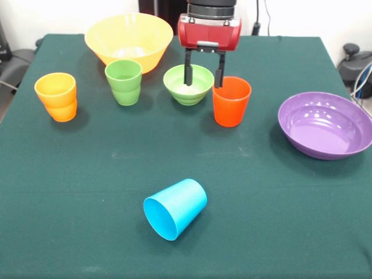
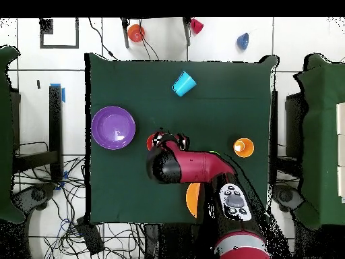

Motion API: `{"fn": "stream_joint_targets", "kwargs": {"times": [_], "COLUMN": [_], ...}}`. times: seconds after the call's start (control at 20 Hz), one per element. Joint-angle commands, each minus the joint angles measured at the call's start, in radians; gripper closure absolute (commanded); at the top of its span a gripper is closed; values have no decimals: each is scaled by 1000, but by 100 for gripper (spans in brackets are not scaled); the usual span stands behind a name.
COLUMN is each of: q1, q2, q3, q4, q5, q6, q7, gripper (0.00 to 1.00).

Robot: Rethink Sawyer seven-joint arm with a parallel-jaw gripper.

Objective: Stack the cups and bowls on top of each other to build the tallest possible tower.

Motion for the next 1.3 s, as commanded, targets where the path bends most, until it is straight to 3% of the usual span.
{"fn": "stream_joint_targets", "kwargs": {"times": [0.05, 0.3, 0.5, 0.75, 1.1, 1.3], "q1": [-3, -37, -25, -78, -86, -129], "q2": [24, 100, 129, 173, 165, 121], "q3": [70, 81, 64, 130, 142, 197], "q4": [-68, -90, -100, -78, -61, -23], "q5": [-47, -82, -100, -70, -58, -46], "q6": [81, 29, -22, -62, -39, -10], "q7": [10, -5, 14, 74, 78, 78], "gripper": [0, 0, 0, 0, 0, 0]}}
